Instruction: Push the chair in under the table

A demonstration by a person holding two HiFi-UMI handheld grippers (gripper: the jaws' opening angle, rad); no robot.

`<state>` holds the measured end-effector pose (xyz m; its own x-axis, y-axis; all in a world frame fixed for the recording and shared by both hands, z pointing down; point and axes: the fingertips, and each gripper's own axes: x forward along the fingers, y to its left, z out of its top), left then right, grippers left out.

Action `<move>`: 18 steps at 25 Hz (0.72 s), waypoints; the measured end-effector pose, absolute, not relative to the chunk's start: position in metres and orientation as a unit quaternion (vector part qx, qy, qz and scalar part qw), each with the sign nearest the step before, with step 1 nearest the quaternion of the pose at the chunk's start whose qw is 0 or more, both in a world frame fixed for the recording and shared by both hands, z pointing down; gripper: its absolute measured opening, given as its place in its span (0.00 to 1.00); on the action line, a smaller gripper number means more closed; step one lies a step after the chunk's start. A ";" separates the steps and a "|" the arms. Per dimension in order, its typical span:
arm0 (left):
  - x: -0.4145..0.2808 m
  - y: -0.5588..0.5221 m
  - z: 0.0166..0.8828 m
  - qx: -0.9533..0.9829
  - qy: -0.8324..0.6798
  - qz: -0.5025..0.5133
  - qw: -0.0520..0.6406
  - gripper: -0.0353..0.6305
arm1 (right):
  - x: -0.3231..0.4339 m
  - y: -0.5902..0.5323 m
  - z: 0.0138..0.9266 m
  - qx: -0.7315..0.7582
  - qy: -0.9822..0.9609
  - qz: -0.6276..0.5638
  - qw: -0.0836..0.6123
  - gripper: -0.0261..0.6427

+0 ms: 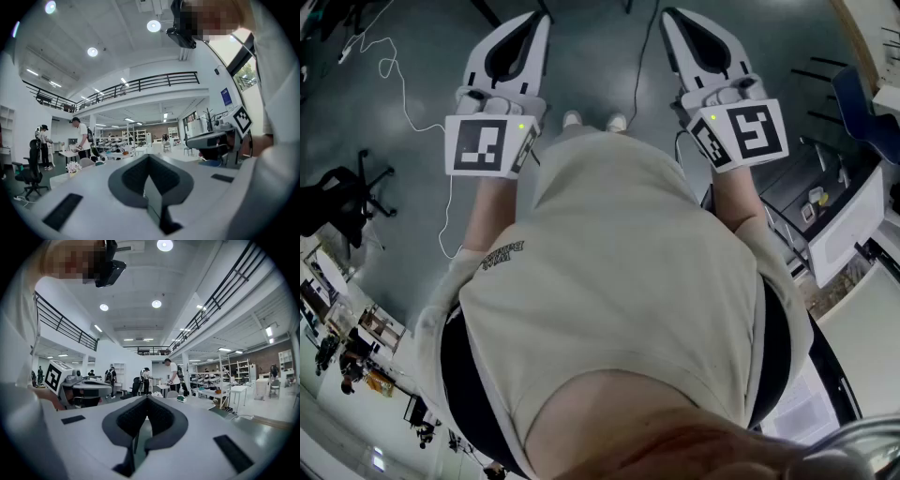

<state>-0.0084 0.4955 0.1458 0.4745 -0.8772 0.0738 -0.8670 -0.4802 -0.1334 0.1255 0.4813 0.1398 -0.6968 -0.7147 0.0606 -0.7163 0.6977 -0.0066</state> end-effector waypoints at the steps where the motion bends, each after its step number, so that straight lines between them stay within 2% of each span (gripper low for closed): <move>1: -0.006 0.496 0.147 -0.858 0.509 -0.066 0.038 0.07 | 0.128 0.482 0.141 0.388 -0.921 0.015 0.026 0.05; 18: 0.018 0.492 0.156 -0.849 0.523 -0.069 0.033 0.07 | 0.159 0.474 0.151 0.380 -0.924 0.033 0.001 0.05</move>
<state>0.0180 0.4924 0.1562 0.4442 -0.8921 0.0830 -0.8831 -0.4515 -0.1272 0.1592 0.4737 0.1509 -0.7113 -0.7024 0.0265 -0.7025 0.7091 -0.0598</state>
